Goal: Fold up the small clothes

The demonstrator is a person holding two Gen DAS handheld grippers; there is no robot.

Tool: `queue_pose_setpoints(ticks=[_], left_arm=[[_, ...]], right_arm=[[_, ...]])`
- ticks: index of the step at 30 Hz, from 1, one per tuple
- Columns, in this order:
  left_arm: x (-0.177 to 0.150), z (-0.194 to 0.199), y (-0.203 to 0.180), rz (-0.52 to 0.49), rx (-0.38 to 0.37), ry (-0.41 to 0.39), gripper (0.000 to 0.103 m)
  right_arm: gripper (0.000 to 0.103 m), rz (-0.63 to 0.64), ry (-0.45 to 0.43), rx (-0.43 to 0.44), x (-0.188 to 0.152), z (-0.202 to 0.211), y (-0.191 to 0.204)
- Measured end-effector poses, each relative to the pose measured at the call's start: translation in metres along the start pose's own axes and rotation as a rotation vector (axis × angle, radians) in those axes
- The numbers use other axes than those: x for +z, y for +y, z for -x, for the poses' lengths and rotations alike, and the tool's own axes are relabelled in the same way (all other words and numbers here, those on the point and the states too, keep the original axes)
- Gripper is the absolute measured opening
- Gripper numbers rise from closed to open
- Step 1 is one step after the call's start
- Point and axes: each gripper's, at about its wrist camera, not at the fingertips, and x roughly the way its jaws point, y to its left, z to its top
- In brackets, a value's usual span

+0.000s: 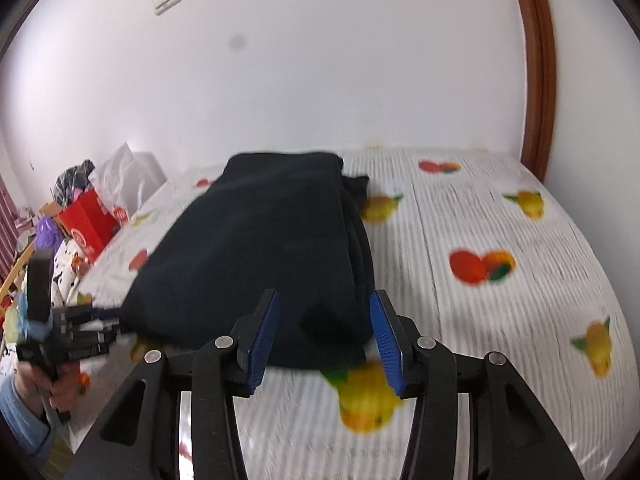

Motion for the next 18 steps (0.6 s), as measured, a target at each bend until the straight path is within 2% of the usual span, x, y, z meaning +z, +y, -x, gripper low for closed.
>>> queue_pose_setpoints(ticks=[3,6,7,8,9,13,15,18], left_arm=[[0.0,-0.002,0.004,0.019,-0.015,0.006,0.048],[-0.001,-0.004,0.005,0.031,-0.013,0.002,0.049],[-0.002,-0.004,0.005,0.028,-0.007,-0.002,0.049],[-0.002,-0.004,0.004,0.026,-0.003,-0.004,0.049],[-0.002,-0.004,0.004,0.026,0.0,-0.006,0.049],[-0.002,-0.004,0.004,0.027,0.001,-0.009,0.049],[-0.002,-0.005,0.004,0.022,0.004,-0.012,0.05],[-0.002,-0.005,0.004,0.019,0.004,-0.012,0.05]], right_arm=[[0.047,-0.025,0.011,-0.006,0.015,-0.02,-0.002],[0.044,-0.057,0.061,-0.034,0.025,-0.054,-0.008],[0.031,-0.079,0.082,-0.038,0.026,-0.064,-0.011],[0.004,-0.105,0.101,-0.029,0.026,-0.075,-0.015],[0.006,-0.126,0.108,-0.003,0.025,-0.08,-0.019],[0.005,-0.207,-0.034,0.091,0.014,-0.055,-0.037],[0.005,-0.268,-0.033,0.107,0.005,-0.056,-0.046],[0.005,-0.267,-0.016,0.079,-0.001,-0.059,-0.043]])
